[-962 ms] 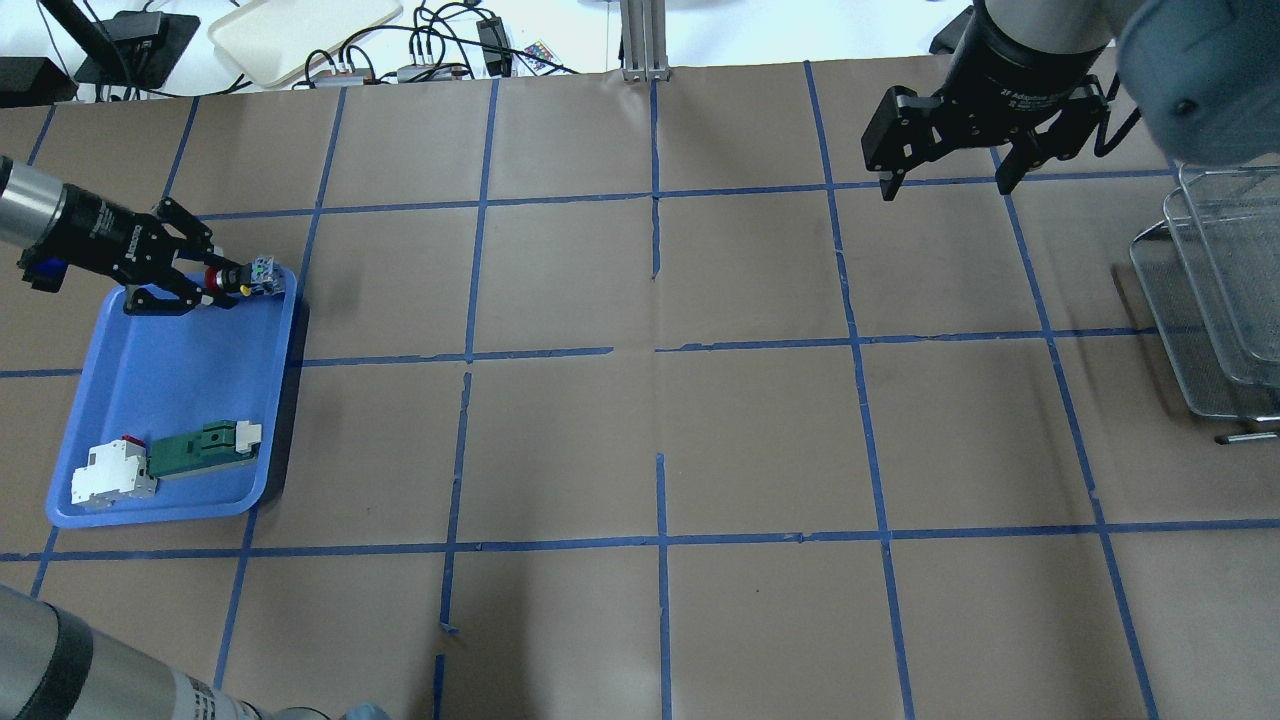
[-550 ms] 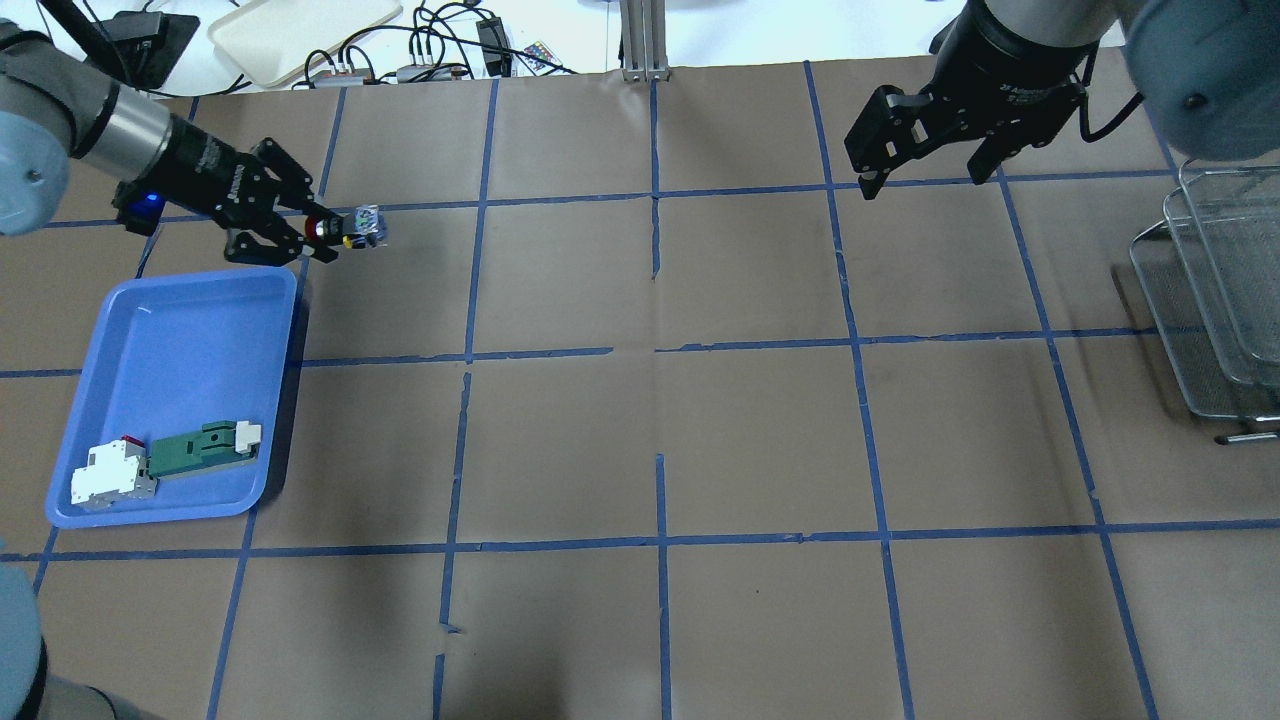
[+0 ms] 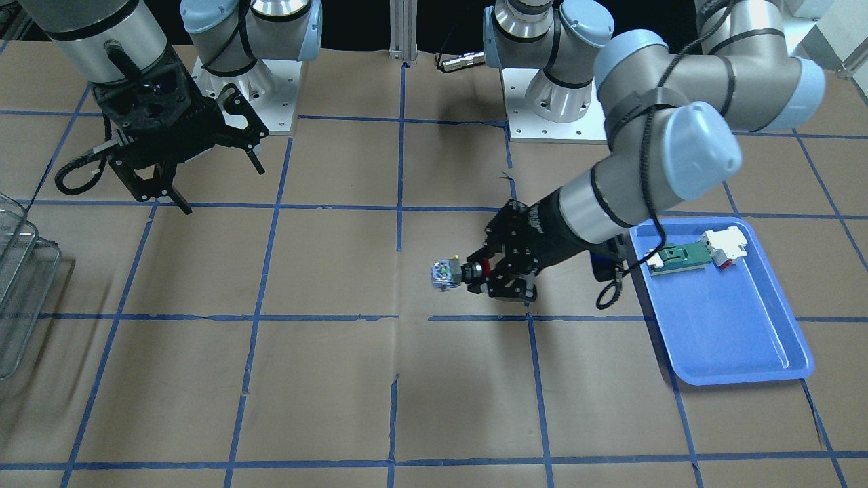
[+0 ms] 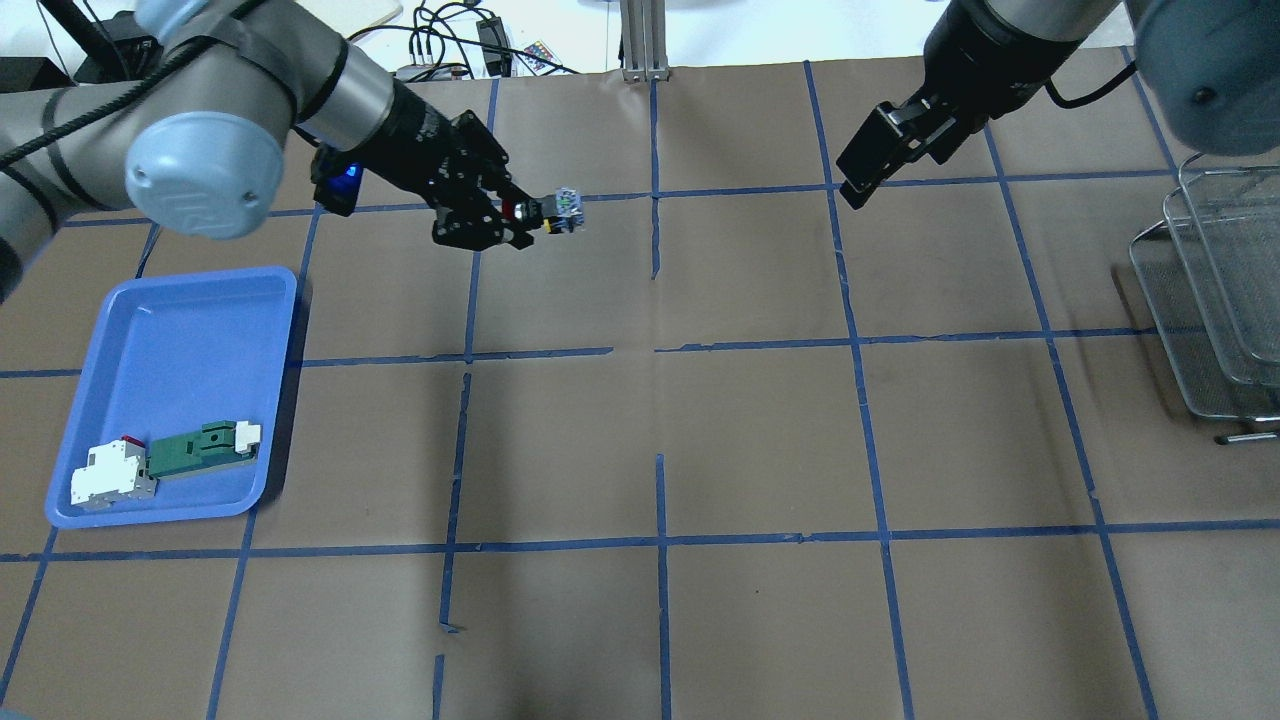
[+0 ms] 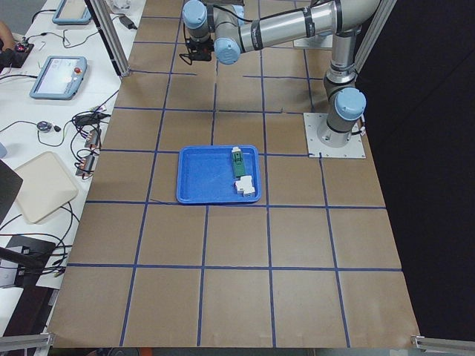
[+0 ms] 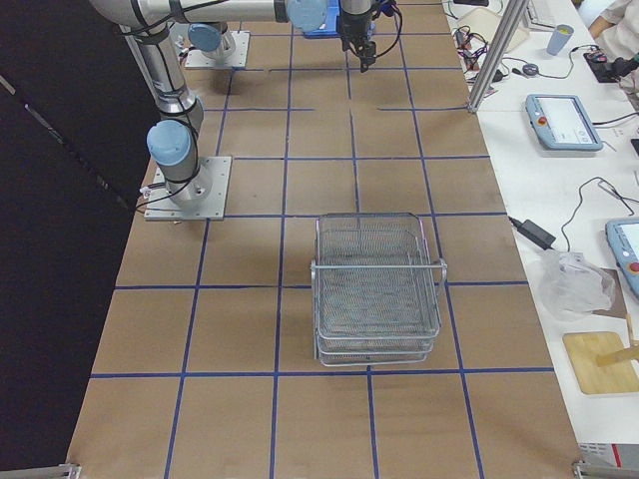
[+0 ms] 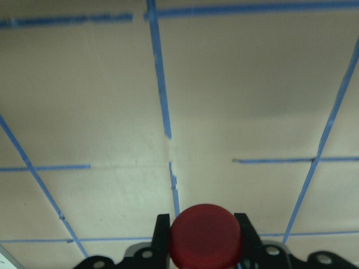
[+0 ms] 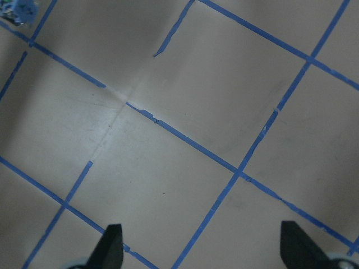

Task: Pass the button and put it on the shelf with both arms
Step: 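Lift the button and carry it toward the right gripper while the right gripper lowers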

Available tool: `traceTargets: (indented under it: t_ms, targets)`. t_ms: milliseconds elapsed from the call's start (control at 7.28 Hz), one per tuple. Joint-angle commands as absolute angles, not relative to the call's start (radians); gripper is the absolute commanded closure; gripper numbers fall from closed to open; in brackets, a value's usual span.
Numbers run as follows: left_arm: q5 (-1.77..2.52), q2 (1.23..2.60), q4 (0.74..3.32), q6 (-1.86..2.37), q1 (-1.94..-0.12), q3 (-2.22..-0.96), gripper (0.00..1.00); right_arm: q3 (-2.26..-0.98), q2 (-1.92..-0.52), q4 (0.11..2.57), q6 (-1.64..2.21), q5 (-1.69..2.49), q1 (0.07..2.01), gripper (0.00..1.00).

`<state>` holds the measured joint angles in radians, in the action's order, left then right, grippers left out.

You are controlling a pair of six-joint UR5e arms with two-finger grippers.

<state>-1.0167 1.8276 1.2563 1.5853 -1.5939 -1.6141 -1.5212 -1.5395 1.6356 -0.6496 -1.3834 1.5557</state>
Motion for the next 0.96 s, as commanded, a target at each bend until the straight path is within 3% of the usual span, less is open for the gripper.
traceTargets:
  t_ms: [0, 824]
  targets:
    - [-1.011, 1.824, 1.177, 1.747, -1.709, -1.615, 1.0, -1.522, -1.54, 1.632, -0.937, -1.381, 1.545, 0.0]
    - [-1.019, 1.833, 1.123, 1.968, -1.861, -1.597, 1.0, -1.532, -1.542, 1.615, -1.683, -1.361, 1.525, 0.03]
